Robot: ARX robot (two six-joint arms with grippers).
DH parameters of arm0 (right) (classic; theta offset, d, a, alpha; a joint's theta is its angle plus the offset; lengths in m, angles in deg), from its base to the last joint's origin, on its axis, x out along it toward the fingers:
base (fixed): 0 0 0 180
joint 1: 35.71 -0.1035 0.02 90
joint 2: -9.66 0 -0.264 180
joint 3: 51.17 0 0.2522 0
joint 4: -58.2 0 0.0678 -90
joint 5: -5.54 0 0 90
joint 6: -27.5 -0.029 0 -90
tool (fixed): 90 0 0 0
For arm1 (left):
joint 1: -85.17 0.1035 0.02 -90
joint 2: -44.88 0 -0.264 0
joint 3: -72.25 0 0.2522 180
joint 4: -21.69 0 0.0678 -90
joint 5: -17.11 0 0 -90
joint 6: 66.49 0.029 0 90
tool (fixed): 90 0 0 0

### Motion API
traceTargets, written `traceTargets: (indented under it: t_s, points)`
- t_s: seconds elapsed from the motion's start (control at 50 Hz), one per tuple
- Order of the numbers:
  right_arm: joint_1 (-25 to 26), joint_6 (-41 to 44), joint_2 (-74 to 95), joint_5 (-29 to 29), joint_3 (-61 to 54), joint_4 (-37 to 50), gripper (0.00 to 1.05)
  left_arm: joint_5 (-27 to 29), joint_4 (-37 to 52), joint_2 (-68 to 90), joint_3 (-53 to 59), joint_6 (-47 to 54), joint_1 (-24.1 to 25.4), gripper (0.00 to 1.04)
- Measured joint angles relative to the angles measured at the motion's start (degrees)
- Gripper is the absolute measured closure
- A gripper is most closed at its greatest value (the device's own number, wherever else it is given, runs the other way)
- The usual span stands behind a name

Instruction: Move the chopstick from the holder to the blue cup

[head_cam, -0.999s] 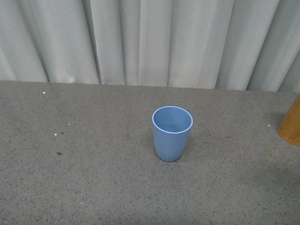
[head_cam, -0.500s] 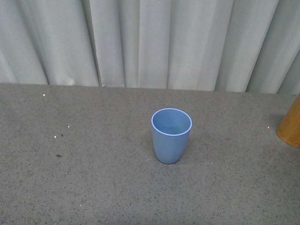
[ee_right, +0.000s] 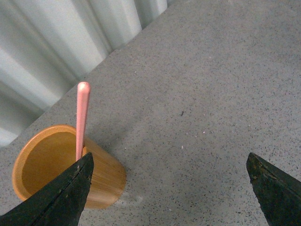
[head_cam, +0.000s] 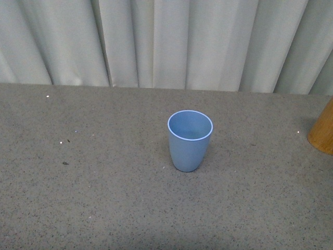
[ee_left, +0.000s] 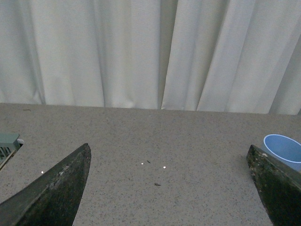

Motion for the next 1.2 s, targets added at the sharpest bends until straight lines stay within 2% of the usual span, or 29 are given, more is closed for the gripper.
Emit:
traceTargets:
  t_s: [0.739, 1.199]
  points:
    - [-0.35, 5.18, 10.58, 1.4, 10.78, 1.29, 0.09, 0.0, 0.0, 0.0, 0.0, 0.0, 0.0, 0.07]
    - [-1.66, 7.15, 14.49, 0.17, 15.37, -0.24, 0.09, -0.02, 0.0, 0.0, 0.0, 0.0, 0.0, 0.07]
